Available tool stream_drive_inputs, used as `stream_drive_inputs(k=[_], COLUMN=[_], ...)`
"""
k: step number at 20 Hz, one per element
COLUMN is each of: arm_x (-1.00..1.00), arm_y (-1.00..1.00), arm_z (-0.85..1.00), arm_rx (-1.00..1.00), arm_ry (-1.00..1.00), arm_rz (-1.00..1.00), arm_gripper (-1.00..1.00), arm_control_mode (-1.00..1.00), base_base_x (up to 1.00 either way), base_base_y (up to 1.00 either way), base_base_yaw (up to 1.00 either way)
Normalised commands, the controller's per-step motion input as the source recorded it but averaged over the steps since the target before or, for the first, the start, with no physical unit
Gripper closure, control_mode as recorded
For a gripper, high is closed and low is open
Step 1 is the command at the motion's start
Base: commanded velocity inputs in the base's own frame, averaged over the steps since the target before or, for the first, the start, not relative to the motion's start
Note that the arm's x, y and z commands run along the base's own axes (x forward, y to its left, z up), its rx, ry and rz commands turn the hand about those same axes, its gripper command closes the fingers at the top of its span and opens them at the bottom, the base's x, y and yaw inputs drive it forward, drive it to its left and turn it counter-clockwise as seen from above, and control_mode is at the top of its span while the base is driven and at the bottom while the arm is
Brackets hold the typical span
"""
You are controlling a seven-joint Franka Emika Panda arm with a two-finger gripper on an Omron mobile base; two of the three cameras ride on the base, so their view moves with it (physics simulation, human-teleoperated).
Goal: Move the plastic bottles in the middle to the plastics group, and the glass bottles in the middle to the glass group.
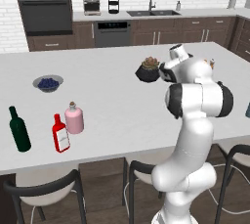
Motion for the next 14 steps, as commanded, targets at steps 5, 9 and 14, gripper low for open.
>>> stream_drive_inputs(k=[5, 9, 14], arm_x=[-0.28, -0.20, -0.04], arm_y=[-0.76, -0.71, -0.65], arm_z=[-0.03, 0.00, 0.00], arm_rx=[0.05, 0.01, 0.00], arm_ry=[-0.05, -0.15, -0.15], arm_rz=[-0.19, -0.11, -0.08], arm_gripper=[1.00, 1.00, 1.00], arm_control_mode=[-1.00, -1.00, -1.00], base_base_x=[0.00, 0.00, 0.00], base_base_y=[0.00, 0.00, 0.00], base_base_yaw=[0.00, 0.00, 0.00])
